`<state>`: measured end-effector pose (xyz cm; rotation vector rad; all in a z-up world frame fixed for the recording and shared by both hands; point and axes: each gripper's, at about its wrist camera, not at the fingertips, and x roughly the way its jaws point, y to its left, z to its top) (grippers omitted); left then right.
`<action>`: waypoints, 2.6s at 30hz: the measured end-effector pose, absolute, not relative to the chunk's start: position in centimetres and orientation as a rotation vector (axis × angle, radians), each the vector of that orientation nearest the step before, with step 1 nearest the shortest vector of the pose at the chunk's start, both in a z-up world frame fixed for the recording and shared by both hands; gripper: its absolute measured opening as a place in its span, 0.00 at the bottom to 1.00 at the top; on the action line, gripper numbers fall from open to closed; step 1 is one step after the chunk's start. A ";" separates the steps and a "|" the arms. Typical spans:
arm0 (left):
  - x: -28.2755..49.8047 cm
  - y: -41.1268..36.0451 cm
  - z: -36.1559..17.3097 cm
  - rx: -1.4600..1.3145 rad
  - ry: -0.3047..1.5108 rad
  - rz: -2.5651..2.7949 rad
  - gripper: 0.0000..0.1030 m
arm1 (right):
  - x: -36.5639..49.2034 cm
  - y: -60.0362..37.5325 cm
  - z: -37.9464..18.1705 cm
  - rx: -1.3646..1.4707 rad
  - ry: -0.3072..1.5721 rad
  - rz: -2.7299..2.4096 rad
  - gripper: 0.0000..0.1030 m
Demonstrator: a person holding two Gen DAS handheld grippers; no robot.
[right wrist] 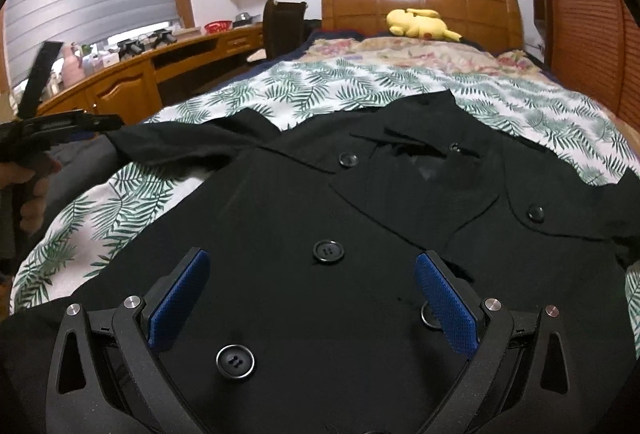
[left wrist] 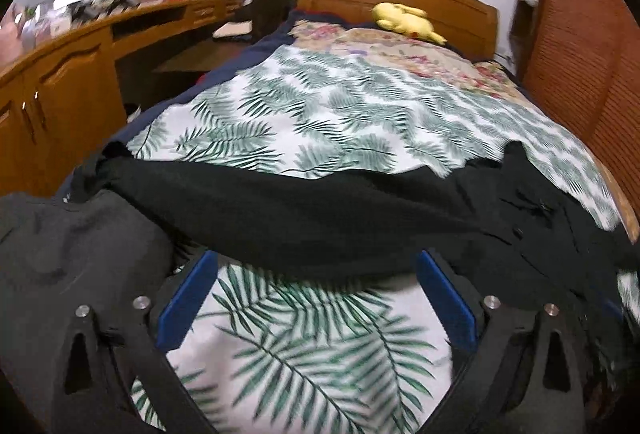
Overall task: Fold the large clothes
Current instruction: 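Close the left tool on the black coat sleeve, then fold the held sleeve across the coat body with the left tool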
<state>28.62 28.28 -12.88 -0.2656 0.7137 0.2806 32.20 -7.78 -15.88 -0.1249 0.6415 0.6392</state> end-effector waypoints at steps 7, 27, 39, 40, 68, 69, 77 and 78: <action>30.3 31.4 -15.8 -0.358 0.762 0.359 0.81 | 32.2 -7.8 -16.1 -0.123 0.654 0.641 1.00; 33.4 33.4 -20.0 -0.440 0.894 0.429 0.61 | 32.1 -7.6 -16.3 -0.118 0.662 0.655 1.00; 34.9 31.4 -19.5 -0.341 0.888 0.351 0.03 | 32.1 -7.6 -16.4 -0.119 0.660 0.656 1.00; 35.0 31.3 -19.2 -0.333 0.886 0.350 0.02 | 32.1 -7.6 -16.3 -0.119 0.660 0.656 1.00; 31.9 7.7 -5.6 0.068 0.767 -0.048 0.02 | 34.3 -14.3 -13.4 -0.079 0.644 0.555 1.00; 31.7 7.6 -5.7 0.063 0.776 -0.052 0.04 | 34.4 -14.3 -13.6 -0.079 0.652 0.559 1.00; 28.1 8.4 -4.1 0.042 0.748 -0.064 0.29 | 34.7 -13.4 -14.6 -0.101 0.680 0.587 1.00; 27.7 8.6 -4.0 0.042 0.743 -0.059 0.33 | 34.7 -13.4 -14.7 -0.102 0.683 0.587 1.00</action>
